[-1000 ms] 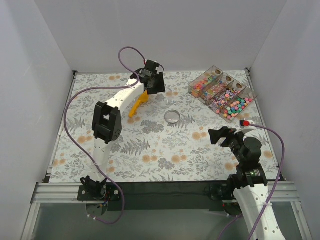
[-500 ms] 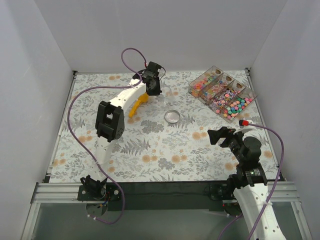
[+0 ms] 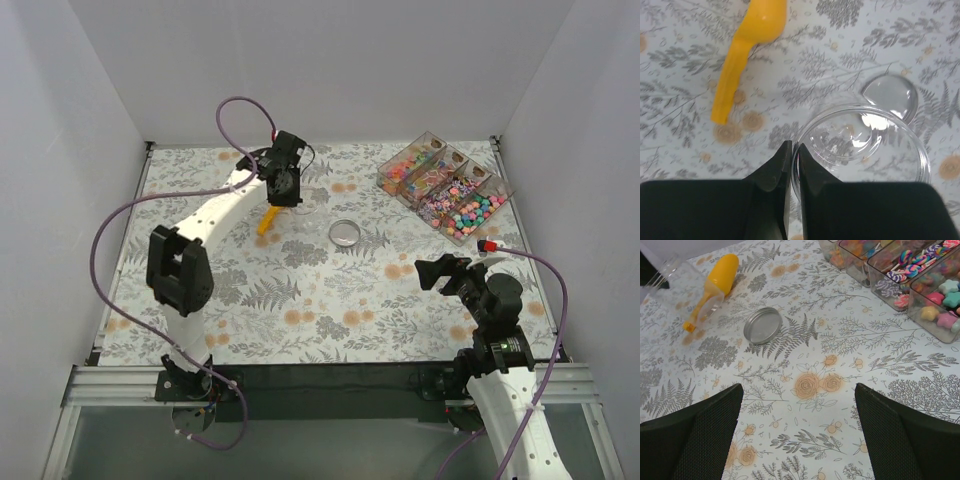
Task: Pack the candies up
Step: Pick up the packing bottle from the center of the board, then place the packing bottle at the center of the board.
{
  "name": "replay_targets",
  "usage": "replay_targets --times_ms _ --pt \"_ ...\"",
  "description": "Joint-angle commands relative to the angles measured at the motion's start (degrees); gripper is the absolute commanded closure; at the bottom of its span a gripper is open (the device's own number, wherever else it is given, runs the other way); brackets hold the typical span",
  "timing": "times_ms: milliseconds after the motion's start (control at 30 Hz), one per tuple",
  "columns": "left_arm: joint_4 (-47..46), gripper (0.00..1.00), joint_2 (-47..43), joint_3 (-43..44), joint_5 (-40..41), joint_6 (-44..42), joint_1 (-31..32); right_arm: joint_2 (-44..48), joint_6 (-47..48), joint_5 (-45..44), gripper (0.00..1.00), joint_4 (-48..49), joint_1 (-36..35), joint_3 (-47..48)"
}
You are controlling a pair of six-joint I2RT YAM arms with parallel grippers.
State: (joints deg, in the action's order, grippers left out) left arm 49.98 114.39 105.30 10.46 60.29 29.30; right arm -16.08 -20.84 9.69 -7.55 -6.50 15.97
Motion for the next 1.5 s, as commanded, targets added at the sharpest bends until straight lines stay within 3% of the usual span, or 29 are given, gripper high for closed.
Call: replay_targets --times_ms 0,267,400,667,967,1167,1467 --pt "3.2 1.0 -12.7 -10.7 2.5 -1.6 4.0 0.9 0.0 1.0 0.02 0.5 -0.4 0.1" --pt "4.1 0.99 -31.0 -32.2 9.0 9.2 14.1 1.0 -0.8 1.5 0.02 0.6 -0.4 -0.8" --pt "3.1 0.99 -34.0 -39.4 10.8 13.8 19.6 0.2 -1.3 3.0 0.02 0.8 -0.4 -0.6" --pt "1.8 0.89 -30.3 -42.1 15.7 19.2 26.0 -3.0 -1.3 5.8 0.02 0.7 -0.3 0.7" --pt "2.8 0.62 -34.2 -39.6 15.9 20.3 27.6 -6.7 -1.0 8.6 0.02 0.7 -0.4 1.0" --pt "2.9 0.4 -36.2 -28.2 14.5 15.4 26.9 -8.0 -0.7 9.2 0.02 0.5 -0.3 2.1" --pt "-6.0 0.41 -21.9 -15.9 4.5 5.8 13.8 -7.1 -0.5 9.5 0.02 0.1 -0.3 2.4"
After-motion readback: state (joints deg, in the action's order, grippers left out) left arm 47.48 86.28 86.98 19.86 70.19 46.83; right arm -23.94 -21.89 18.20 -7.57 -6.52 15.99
